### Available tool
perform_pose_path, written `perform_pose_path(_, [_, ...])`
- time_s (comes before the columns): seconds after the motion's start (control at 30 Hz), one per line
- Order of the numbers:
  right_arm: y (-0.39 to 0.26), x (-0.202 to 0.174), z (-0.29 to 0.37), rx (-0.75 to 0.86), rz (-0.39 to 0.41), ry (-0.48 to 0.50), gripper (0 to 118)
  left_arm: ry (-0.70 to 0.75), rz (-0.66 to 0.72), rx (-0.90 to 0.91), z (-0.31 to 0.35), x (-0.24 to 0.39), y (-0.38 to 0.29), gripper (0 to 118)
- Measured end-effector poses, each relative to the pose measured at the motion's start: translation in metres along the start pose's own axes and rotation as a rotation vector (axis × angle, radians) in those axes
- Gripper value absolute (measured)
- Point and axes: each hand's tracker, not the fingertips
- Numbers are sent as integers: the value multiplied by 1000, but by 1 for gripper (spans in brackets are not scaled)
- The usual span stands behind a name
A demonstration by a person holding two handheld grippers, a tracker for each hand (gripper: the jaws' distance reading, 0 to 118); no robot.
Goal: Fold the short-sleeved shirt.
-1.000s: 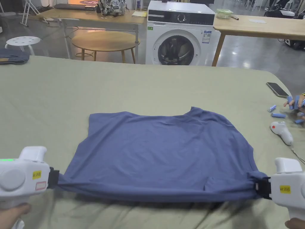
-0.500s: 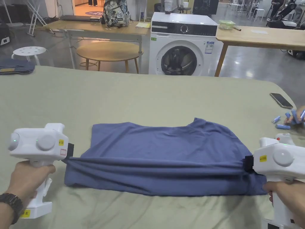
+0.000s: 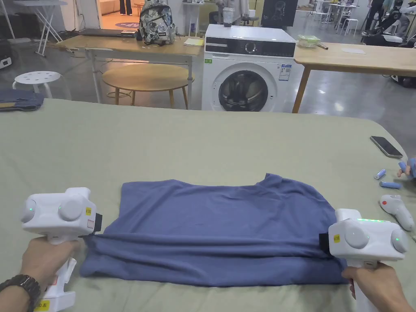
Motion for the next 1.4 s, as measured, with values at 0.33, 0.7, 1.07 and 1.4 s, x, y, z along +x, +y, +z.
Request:
perform_pose_path(0.33, [-4,-23,77,370,-17,24,65,-107,-24,300,74,9,-16,41])
perform_pose_path(0.7, [-46,-74,139,635,-48,59,0,-1,-121,657,136,38,-81,0])
perform_pose_path(1.07, [-65,-98,153,677,8,85,0,-68,-33,410,117,12,-91,0])
perform_pose_path(1.4, [-71,-93,129,588,33,69,0,-170,57,-58,35,-29,-38,0])
